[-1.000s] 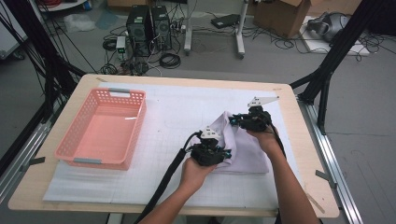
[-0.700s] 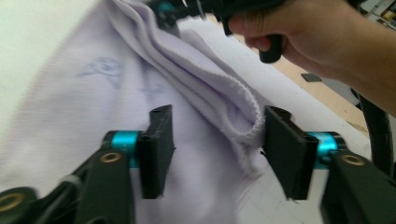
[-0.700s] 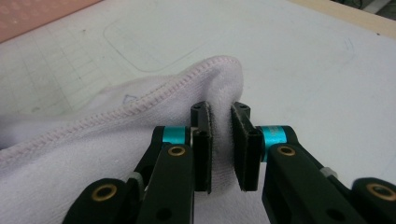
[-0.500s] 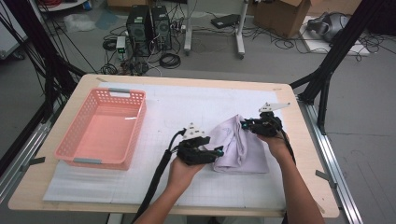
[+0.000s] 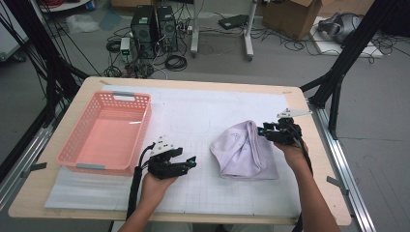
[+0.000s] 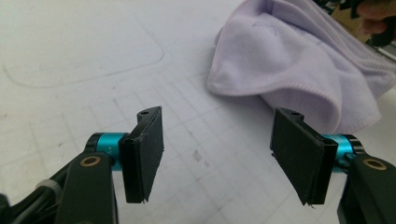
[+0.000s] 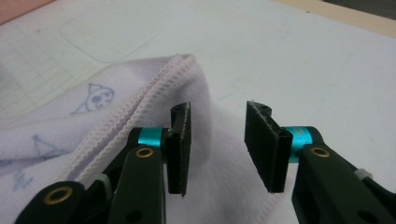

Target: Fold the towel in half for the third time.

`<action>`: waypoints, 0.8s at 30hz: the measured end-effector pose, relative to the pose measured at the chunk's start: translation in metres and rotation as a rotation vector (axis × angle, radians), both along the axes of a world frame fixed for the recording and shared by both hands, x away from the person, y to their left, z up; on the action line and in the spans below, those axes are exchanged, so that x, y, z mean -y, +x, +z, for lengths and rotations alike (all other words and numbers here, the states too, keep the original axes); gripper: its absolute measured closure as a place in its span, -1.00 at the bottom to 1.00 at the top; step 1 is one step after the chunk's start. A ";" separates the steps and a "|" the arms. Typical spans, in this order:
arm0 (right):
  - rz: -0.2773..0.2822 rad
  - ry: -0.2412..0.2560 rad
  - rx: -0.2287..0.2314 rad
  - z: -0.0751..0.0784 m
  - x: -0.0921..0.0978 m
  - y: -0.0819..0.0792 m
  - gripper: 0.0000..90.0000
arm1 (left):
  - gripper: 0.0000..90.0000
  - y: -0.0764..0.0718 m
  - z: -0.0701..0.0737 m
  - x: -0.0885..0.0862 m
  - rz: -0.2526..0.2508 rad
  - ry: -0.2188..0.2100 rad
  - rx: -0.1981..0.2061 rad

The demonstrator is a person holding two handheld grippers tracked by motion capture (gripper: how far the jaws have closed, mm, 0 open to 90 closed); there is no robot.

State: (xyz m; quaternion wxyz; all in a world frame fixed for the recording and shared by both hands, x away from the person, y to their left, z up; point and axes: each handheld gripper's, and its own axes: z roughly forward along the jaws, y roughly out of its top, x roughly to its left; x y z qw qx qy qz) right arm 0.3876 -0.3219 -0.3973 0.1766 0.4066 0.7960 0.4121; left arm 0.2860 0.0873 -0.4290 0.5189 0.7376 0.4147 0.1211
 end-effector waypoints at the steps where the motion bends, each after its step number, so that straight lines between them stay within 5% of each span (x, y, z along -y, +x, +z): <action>1: -0.020 -0.004 0.001 0.002 0.002 -0.003 0.30 | -0.22 -0.003 -0.004 -0.006 0.000 0.001 0.000; 4: -0.074 0.019 0.009 0.007 0.009 -0.017 0.30 | -0.22 -0.008 -0.009 -0.012 -0.003 -0.003 0.003; 13: -0.113 0.075 0.015 -0.001 0.019 -0.065 0.20 | -0.23 -0.016 -0.012 -0.028 0.001 0.005 0.031; 21: -0.038 0.107 0.018 0.007 -0.007 -0.089 -0.02 | -0.23 -0.021 -0.010 -0.032 -0.001 0.003 0.047; 24: -0.014 0.072 -0.007 0.003 -0.025 -0.093 -0.06 | -0.23 -0.022 -0.010 -0.032 0.001 -0.003 0.041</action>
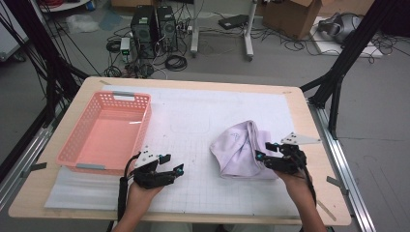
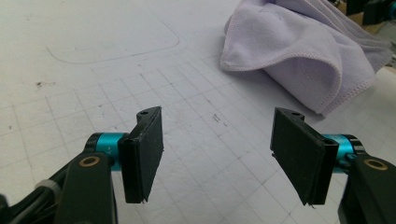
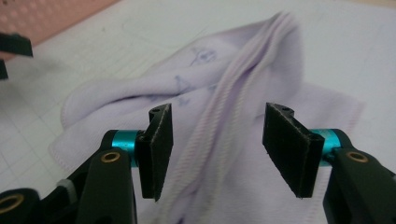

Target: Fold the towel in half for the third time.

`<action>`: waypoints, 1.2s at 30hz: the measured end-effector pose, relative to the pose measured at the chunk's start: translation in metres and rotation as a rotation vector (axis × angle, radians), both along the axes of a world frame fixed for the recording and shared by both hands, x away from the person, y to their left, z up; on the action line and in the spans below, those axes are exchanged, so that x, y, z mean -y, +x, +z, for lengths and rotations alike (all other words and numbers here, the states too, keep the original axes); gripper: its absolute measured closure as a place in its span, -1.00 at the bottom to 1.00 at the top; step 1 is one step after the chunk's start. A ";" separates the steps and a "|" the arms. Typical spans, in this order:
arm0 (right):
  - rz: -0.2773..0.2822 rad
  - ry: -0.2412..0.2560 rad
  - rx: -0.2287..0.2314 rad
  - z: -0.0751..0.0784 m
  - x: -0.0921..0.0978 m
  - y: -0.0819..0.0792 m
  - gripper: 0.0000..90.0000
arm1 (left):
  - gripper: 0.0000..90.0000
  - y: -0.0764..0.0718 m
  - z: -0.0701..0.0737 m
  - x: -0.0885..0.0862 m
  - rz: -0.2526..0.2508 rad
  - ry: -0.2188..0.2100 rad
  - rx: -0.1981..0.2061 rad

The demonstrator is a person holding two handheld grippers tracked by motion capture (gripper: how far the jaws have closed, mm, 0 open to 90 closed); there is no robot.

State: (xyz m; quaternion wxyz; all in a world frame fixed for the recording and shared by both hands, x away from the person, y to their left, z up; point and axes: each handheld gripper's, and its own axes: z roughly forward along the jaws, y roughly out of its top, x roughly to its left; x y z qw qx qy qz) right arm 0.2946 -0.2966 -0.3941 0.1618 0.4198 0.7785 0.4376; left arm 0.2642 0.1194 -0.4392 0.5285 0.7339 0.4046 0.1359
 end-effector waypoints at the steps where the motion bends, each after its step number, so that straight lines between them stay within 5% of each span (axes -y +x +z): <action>1: -0.007 -0.025 -0.017 -0.003 -0.004 0.000 -0.02 | -0.23 -0.001 0.001 0.000 0.001 -0.001 0.005; 2: -0.017 -0.055 -0.041 -0.007 -0.007 0.001 0.13 | -0.22 -0.001 0.001 0.000 0.001 -0.001 0.005; 4: -0.033 -0.079 -0.089 -0.014 -0.006 0.002 0.72 | -0.22 -0.002 0.002 -0.002 0.002 -0.006 0.007; 7: -0.081 -0.085 -0.059 -0.013 0.005 -0.004 0.88 | -0.22 -0.002 0.002 -0.003 0.008 -0.013 0.008; 11: -0.164 -0.117 -0.061 -0.011 0.023 -0.012 0.88 | -0.22 -0.001 0.002 -0.004 0.009 -0.013 0.008; 14: -0.189 -0.162 -0.109 -0.019 0.031 -0.013 0.83 | -0.22 -0.001 0.002 -0.003 0.006 -0.012 0.009; 17: -0.207 -0.165 -0.155 -0.027 0.035 -0.011 0.63 | -0.22 -0.001 0.002 -0.003 0.006 -0.013 0.009; 20: -0.235 -0.132 -0.121 -0.020 0.035 -0.010 0.34 | -0.22 -0.001 0.003 -0.004 0.010 -0.016 0.009; 25: -0.191 -0.109 -0.010 0.004 0.019 -0.004 0.21 | -0.22 0.000 0.003 -0.006 0.011 -0.015 0.013; 36: 0.005 -0.129 0.033 0.017 -0.061 0.032 0.11 | -0.22 0.000 0.004 -0.007 0.011 -0.013 0.020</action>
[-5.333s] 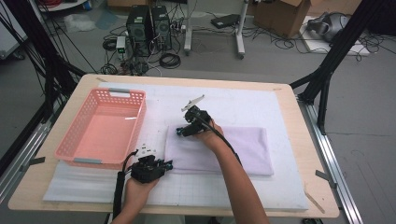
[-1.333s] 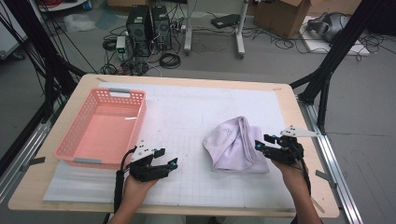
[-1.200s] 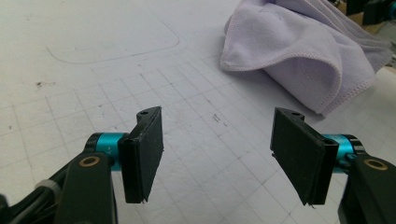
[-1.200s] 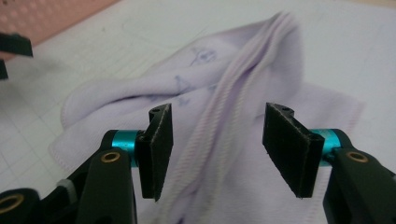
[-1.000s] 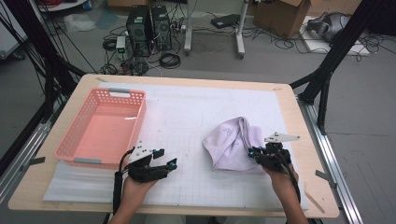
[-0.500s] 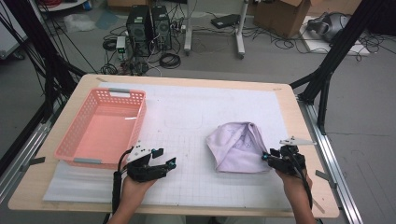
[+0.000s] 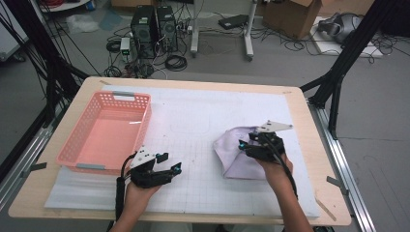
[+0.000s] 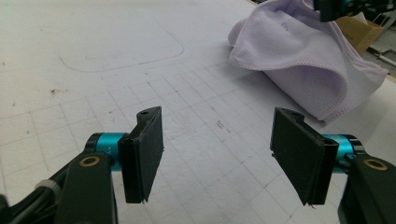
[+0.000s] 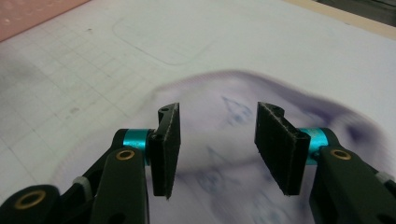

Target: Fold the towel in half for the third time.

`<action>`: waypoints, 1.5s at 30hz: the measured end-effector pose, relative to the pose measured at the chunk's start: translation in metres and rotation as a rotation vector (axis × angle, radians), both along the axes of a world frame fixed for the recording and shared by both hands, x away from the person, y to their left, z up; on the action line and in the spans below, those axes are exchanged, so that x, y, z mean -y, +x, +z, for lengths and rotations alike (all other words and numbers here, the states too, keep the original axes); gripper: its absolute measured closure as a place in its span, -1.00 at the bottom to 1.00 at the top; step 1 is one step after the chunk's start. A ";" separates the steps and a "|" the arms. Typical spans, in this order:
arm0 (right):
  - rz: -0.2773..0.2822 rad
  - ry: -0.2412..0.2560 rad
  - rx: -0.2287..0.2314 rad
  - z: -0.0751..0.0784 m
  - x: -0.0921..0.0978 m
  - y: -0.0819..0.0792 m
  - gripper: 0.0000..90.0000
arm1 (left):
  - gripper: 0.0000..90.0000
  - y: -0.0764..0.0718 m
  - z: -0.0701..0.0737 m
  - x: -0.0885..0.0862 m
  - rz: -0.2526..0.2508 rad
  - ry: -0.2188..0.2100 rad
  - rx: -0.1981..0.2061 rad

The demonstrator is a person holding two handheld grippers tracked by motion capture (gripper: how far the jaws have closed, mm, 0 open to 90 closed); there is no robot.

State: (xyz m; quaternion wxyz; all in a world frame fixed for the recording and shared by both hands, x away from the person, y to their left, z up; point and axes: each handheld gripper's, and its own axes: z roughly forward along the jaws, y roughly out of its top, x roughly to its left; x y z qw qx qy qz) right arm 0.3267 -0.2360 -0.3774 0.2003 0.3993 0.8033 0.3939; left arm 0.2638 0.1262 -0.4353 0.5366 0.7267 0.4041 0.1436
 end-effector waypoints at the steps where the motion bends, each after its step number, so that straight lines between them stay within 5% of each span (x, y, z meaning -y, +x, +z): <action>1: 0.021 -0.003 -0.028 -0.005 -0.015 0.007 0.10 | -0.22 0.000 0.000 0.000 -0.001 0.001 -0.001; 8: 0.060 -0.115 -0.094 -0.023 -0.039 0.018 0.32 | -0.22 0.000 -0.001 0.000 -0.002 0.001 -0.004; 9: 0.062 -0.137 -0.111 -0.027 -0.040 0.019 0.56 | -0.22 0.000 -0.001 0.000 -0.002 0.002 -0.003; 11: 0.070 -0.130 -0.124 -0.029 -0.037 0.019 0.81 | -0.22 0.000 -0.001 0.000 -0.001 0.004 -0.002; 17: 0.055 -0.015 -0.070 -0.018 -0.018 0.009 0.89 | -0.22 0.000 -0.001 -0.001 0.009 -0.002 -0.012; 20: 0.029 -0.002 -0.054 -0.015 -0.001 0.002 0.92 | -0.22 0.000 -0.001 -0.001 0.008 -0.001 -0.011; 27: -0.055 0.088 -0.036 -0.020 0.044 -0.016 0.91 | -0.22 0.000 0.000 0.000 0.008 0.003 -0.007; 31: -0.098 0.087 -0.037 -0.025 0.064 -0.026 0.82 | -0.22 0.000 -0.001 0.000 0.008 0.004 -0.007; 35: -0.147 0.094 -0.037 -0.028 0.079 -0.033 0.60 | -0.22 -0.001 0.000 0.000 0.009 -0.002 -0.008; 37: -0.204 0.159 -0.012 -0.022 0.094 -0.040 0.41 | -0.22 0.000 0.000 0.000 0.008 -0.001 -0.008; 41: -0.213 0.176 0.036 -0.010 0.094 -0.041 0.30 | -0.22 0.000 -0.001 0.001 0.011 -0.001 -0.008; 45: -0.132 0.147 0.053 0.006 0.068 -0.024 0.23 | -0.22 0.000 -0.001 0.003 0.000 0.002 -0.009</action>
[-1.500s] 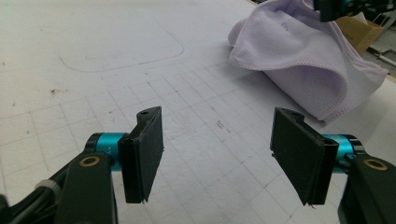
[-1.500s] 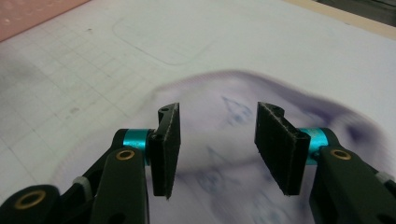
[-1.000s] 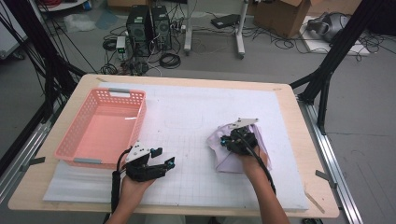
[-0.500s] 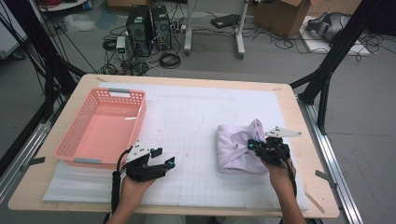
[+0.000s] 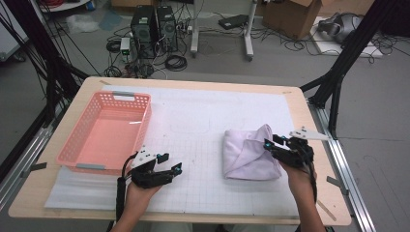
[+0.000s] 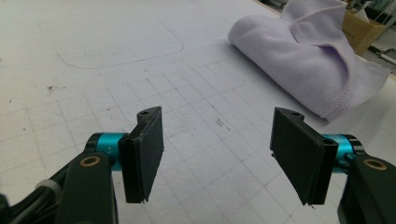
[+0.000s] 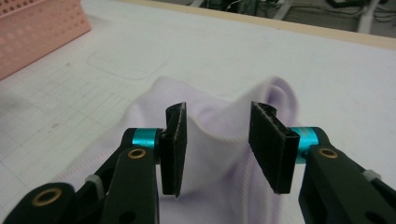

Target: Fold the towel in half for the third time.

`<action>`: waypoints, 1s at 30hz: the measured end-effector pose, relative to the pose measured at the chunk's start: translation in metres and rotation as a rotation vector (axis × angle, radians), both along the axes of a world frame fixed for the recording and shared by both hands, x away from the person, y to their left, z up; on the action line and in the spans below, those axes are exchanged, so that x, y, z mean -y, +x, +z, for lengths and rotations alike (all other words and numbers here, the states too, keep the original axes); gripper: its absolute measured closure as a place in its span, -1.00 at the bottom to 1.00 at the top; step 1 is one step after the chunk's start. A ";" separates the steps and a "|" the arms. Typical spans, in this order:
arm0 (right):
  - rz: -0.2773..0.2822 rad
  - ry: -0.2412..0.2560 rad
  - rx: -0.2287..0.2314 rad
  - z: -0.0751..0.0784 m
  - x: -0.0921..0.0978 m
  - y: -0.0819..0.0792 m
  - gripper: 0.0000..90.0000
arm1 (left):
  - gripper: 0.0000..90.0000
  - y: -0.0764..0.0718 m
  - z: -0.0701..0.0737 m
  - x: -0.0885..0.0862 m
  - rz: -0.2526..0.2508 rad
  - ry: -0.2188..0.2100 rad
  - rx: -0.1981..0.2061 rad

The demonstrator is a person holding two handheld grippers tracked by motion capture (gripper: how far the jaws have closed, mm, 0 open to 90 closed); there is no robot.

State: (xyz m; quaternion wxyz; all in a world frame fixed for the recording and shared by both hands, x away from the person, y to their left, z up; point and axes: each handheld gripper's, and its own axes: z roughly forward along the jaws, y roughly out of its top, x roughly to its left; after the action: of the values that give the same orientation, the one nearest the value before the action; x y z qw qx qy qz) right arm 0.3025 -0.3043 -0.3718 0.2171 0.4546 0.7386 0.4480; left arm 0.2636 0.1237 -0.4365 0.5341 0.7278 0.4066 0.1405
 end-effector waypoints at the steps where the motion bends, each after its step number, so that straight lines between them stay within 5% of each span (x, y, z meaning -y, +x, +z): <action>1: 0.019 -0.007 -0.005 0.000 -0.007 0.006 0.22 | -0.22 0.000 0.000 0.000 0.000 0.000 0.000; 4: 0.053 -0.035 -0.018 -0.001 -0.021 0.017 0.20 | -0.22 0.000 0.000 0.000 -0.001 0.001 0.000; 6: 0.091 -0.120 -0.068 -0.011 -0.041 0.034 0.20 | -0.22 0.000 0.000 -0.001 -0.001 -0.002 0.000; 7: 0.091 -0.120 -0.068 -0.011 -0.041 0.034 0.20 | -0.22 0.000 -0.001 -0.001 0.001 -0.003 -0.002; 8: 0.095 -0.179 -0.132 -0.020 -0.046 0.041 0.33 | -0.22 0.000 -0.001 -0.001 0.000 -0.004 -0.002; 10: 0.104 -0.192 -0.152 -0.024 -0.046 0.042 0.50 | -0.22 0.000 0.000 -0.001 -0.002 -0.005 -0.003; 11: 0.135 -0.184 -0.162 -0.027 -0.042 0.037 0.92 | -0.22 0.000 -0.001 -0.001 -0.002 -0.008 -0.001; 16: 0.134 -0.192 -0.143 -0.026 -0.025 0.020 0.93 | -0.22 0.001 -0.001 -0.003 0.005 -0.010 -0.004; 23: 0.124 -0.143 -0.081 -0.027 0.019 -0.022 0.93 | -0.22 0.001 0.000 -0.003 0.009 -0.008 -0.003; 27: 0.118 -0.136 -0.076 -0.032 0.034 -0.031 0.78 | -0.22 0.000 0.000 -0.003 0.008 -0.005 -0.001; 28: 0.090 -0.116 -0.073 -0.032 0.039 -0.035 0.50 | -0.22 0.000 0.000 -0.002 0.006 -0.007 -0.001; 30: 0.064 -0.066 -0.045 -0.027 0.043 -0.036 0.44 | -0.22 0.000 0.000 -0.002 0.008 -0.007 -0.002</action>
State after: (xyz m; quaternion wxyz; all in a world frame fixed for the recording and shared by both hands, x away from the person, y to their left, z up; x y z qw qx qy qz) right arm 0.2662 -0.3470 -0.3986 0.2010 0.4333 0.7718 0.4197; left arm 0.2636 0.1253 -0.4366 0.5358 0.7244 0.4103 0.1405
